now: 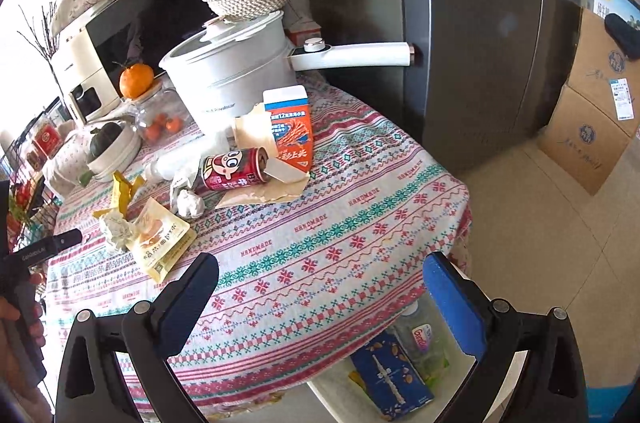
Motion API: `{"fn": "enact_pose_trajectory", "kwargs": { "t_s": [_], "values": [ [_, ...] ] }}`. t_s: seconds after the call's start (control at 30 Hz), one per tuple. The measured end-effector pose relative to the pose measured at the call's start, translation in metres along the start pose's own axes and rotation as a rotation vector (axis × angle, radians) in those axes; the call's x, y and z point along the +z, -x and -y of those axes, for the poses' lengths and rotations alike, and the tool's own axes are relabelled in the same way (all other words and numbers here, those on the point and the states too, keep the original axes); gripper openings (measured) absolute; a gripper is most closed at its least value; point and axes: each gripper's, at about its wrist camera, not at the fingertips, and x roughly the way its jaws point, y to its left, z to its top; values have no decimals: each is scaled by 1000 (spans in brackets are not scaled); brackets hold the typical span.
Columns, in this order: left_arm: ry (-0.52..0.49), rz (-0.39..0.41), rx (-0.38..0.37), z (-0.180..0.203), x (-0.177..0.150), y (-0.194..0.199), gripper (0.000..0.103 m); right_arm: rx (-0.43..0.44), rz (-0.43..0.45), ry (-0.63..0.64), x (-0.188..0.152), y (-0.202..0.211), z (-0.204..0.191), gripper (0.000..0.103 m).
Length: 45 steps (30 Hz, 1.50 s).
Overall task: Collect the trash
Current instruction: 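Return both tools to the table and reach for the crumpled paper, then grasp the crumpled white paper with the left tool while the right grasps the bread packet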
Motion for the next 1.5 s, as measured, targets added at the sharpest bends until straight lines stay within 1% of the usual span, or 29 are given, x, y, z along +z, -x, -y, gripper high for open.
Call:
{"fn": "enact_pose_trajectory", "kwargs": {
  "t_s": [0.03,0.1,0.13,0.23,0.27,0.3,0.47,0.57,0.6,0.7,0.8,0.93,1.03,1.1,1.13,1.2,1.23,1.3,1.37,1.4,1.5],
  "values": [
    [21,-15,-30,-3,2,-7,98,1,-4,7,0,-4,-3,103],
    [55,-40,-71,-5,4,-21,86,-5,-14,22,-1,-11,-9,103],
    [64,-45,-86,-4,5,-26,84,-9,-20,27,-2,-14,-10,103],
    [73,-35,-99,4,4,-40,69,-15,-37,31,-4,-21,-12,103],
    [72,-27,-101,5,4,-44,59,-16,-40,30,-4,-23,-13,103],
    [73,-21,-90,7,4,-47,52,-16,-42,29,-5,-23,-12,103],
    [115,14,-88,5,10,-55,51,-13,-40,25,-10,-20,-10,103],
    [118,-1,-72,4,9,-65,50,-17,-44,35,-13,-19,-10,103],
    [114,-11,-66,5,8,-69,41,-19,-46,42,-14,-19,-11,103],
    [96,-1,-56,5,5,-65,31,-9,-48,60,-16,-18,-14,103],
    [63,20,-66,8,5,-48,28,18,-39,72,-15,-17,-21,103],
    [26,36,-99,6,1,-19,28,83,-32,82,-15,-24,-41,103],
    [-17,60,-97,1,-6,4,28,150,-61,79,-18,-40,-62,103],
    [-25,77,-105,-5,-9,17,28,194,-90,57,-20,-55,-77,102],
    [-20,83,-114,-10,-11,23,28,213,-103,46,-20,-63,-84,100],
    [-7,87,-129,-18,-15,31,28,234,-128,34,-22,-79,-99,91],
    [-4,88,-133,-22,-16,33,28,247,-140,29,-23,-87,-106,89],
    [-1,85,-135,-26,-19,34,28,275,-168,16,-27,-102,-119,82],
    [-3,77,-133,-31,-21,33,28,304,-192,0,-32,-114,-129,78],
    [-6,73,-128,-31,-23,33,28,321,-197,-5,-34,-119,-134,74],
    [-5,62,-127,-39,-25,32,28,366,-202,-5,-37,-129,-147,67]
  ]
}}
